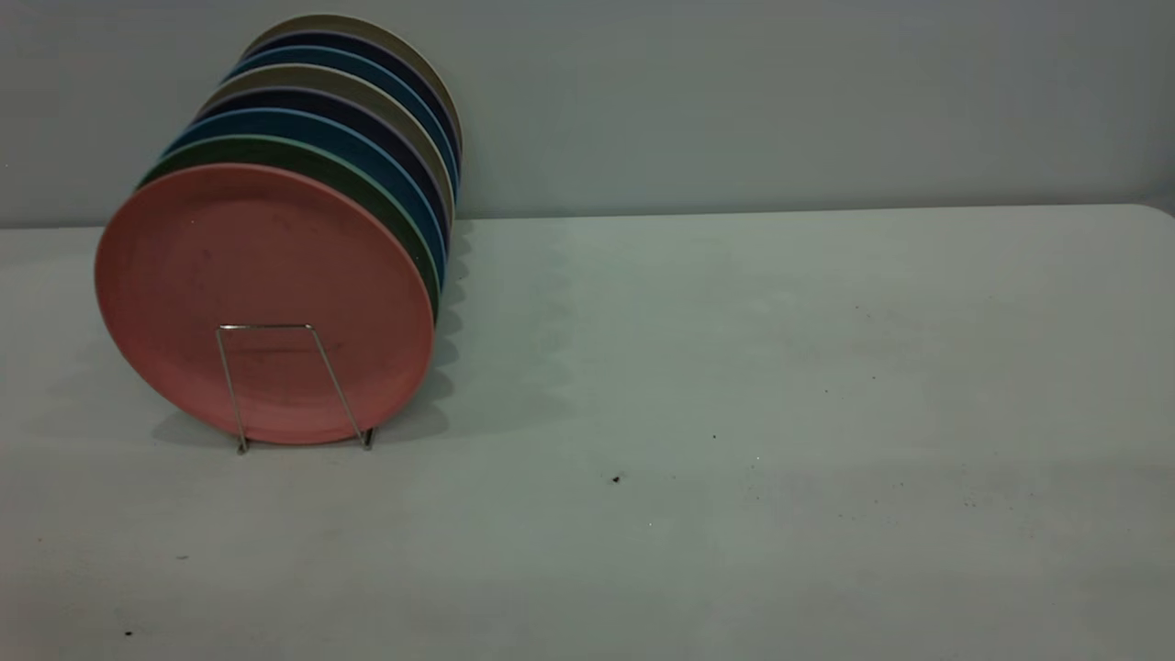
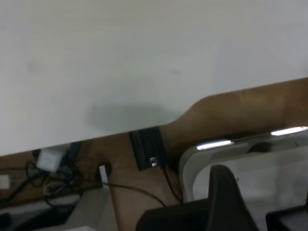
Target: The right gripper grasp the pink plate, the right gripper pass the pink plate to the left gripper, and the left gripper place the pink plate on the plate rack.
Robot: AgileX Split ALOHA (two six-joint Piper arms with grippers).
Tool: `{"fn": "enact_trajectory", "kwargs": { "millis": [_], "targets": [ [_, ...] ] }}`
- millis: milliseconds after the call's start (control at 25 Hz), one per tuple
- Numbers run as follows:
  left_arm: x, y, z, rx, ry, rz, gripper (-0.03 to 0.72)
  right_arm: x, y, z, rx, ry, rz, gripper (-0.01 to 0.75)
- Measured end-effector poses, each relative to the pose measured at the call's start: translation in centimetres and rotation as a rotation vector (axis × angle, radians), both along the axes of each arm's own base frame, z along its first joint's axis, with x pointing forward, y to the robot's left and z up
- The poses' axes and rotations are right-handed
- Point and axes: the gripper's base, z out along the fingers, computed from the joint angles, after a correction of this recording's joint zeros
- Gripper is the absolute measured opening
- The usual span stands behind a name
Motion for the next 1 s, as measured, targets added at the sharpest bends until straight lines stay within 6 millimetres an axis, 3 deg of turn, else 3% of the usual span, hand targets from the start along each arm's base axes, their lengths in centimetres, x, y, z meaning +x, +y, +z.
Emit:
{"fn": "enact_trajectory", "kwargs": {
  "millis": [400, 720, 1000],
  "targets": [
    [-3.0, 0.0, 0.9, 0.002, -0.245, 0.015, 0.423, -0.2, -0.1, 0.0, 0.006, -0.012, -0.024, 0.371],
    [-5.5, -0.1, 1.1, 0.002, -0.418, 0.005, 0.423, -3.3, -0.4, 0.2, 0.023, -0.224, -0.199, 0.371],
    [-7.1, -0.1, 1.0, 0.002, -0.522, 0.005, 0.423, -3.5, -0.5, 0.1, 0.029, -0.227, -0.153, 0.371]
  ]
}}
